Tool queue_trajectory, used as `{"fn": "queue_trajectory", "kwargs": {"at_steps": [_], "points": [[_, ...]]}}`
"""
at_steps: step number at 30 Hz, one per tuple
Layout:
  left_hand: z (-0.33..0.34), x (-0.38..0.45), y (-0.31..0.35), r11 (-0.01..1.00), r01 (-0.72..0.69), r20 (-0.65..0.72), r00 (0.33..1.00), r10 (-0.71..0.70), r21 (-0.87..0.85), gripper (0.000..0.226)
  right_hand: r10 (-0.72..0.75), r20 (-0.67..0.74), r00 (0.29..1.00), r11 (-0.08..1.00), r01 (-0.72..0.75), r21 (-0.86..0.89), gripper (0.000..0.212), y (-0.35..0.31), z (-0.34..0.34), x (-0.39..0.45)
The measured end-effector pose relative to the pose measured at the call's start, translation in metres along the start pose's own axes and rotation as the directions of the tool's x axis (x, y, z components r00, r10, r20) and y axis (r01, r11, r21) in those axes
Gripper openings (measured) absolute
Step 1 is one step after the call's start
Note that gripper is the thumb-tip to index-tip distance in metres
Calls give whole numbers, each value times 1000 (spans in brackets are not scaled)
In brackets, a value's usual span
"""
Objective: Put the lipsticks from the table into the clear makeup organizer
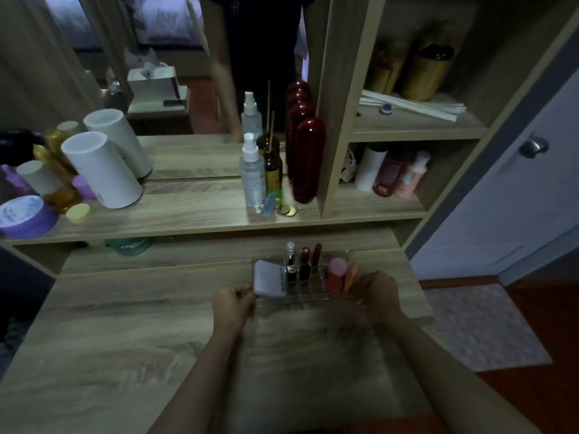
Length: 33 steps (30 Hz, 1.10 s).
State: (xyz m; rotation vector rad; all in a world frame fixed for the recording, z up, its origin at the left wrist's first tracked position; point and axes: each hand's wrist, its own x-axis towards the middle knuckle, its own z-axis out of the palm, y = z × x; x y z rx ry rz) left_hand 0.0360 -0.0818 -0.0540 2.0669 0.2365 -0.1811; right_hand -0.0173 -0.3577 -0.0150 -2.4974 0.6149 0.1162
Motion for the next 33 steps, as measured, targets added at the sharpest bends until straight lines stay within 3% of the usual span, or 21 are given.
{"fn": "queue_trajectory", "kwargs": {"at_steps": [5,8,9,11,18,24,28,33], "points": [[29,-7,19,998,-36,26,999,34,51,12,54,13,998,996,-55,77,14,24,-17,7],[46,-13,26,998,-52,26,998,51,31,11,137,26,990,987,-139,81,30,41,-29,13],[51,-15,29,998,-55,32,998,55,18,11,150,40,988,984,-153,92,24,45,-33,14],[61,-18,33,999,-45,45,998,46,-6,11,131,40,991,985,-134,104,8,56,-36,16],[85,-21,39,999,-8,98,995,12,-39,29,80,28,996,993,-82,86,16,79,-50,21],[91,-23,42,997,3,81,997,3,-73,29,76,18,997,997,-76,-14,16,80,-53,22],[89,-27,44,998,-41,101,994,46,-52,17,79,90,993,995,-73,-69,19,82,-59,18],[73,-41,46,989,-114,209,974,92,99,13,62,190,980,992,-40,-118,30,91,-76,-5]]}}
